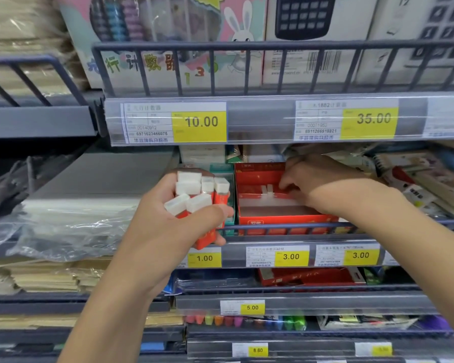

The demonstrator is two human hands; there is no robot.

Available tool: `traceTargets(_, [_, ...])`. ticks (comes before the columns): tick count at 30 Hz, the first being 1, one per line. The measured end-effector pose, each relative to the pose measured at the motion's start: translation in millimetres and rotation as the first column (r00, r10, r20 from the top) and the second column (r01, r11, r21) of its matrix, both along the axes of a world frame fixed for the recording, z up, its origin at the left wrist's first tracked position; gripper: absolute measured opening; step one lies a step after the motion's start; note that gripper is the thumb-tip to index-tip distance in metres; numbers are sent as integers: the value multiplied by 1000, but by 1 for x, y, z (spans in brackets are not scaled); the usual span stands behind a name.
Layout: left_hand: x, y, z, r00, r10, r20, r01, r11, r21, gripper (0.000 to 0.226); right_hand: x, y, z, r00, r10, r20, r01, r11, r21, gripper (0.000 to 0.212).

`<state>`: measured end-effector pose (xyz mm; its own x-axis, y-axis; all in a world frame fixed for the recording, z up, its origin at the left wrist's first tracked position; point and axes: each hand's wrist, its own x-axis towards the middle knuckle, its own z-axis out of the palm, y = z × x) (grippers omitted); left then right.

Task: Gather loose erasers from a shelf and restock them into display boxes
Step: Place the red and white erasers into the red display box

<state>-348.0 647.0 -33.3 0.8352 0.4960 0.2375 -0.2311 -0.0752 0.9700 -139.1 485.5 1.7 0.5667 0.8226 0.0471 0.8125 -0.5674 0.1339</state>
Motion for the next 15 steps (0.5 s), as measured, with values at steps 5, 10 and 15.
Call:
traceTargets(5, [0,-1,0,1000,2,-5,-2,1000,5,38,8,-2,-3,993,120,11,-120,993,8,40])
traceTargets(10, [2,-4,-1,1000,-5,-12,5,1000,-7,39,9,-7,1,989,138,-60,-134,988,74,28])
traceTargets(15, [6,-8,2,999,-5,-34,5,1000,-6,39,-11,-16,9,998,70,3,-68,971,230,29])
